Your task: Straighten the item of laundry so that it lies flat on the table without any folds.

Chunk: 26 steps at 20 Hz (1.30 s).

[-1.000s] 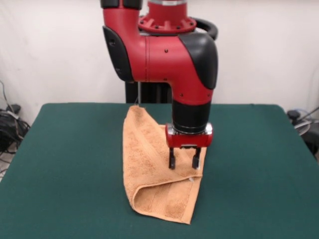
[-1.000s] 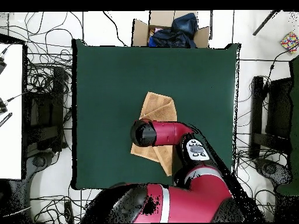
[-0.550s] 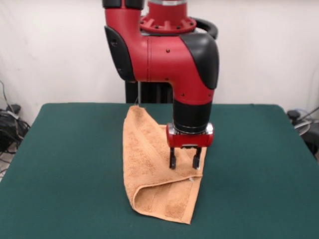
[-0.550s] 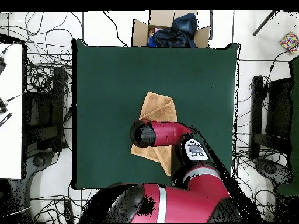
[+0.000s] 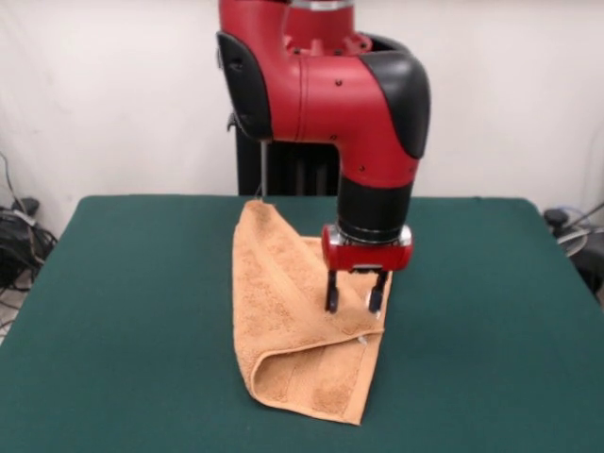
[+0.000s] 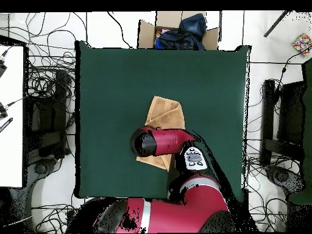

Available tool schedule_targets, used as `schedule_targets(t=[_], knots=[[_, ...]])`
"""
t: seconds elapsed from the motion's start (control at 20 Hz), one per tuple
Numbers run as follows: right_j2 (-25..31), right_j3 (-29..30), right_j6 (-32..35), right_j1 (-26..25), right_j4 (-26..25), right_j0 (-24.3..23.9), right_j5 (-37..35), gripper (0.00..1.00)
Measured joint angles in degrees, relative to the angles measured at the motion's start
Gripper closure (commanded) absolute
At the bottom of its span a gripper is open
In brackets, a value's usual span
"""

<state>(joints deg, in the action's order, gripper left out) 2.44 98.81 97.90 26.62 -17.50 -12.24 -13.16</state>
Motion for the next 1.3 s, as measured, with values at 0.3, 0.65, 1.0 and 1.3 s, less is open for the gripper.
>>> schedule_targets(t=[0.3, 0.65, 1.0, 1.3], knots=[[-0.07, 0.8, 0.0, 1.97, 0.22, 1.3, 0.0, 0.0], [-0.09, 1.38, 0.0, 3.01, 0.27, 1.28, -0.01, 0.0], [-0.08, 1.38, 0.0, 2.7, 0.28, 1.25, 0.0, 0.0], [-0.08, 1.38, 0.0, 1.58, 0.28, 1.19, 0.0, 0.0]])
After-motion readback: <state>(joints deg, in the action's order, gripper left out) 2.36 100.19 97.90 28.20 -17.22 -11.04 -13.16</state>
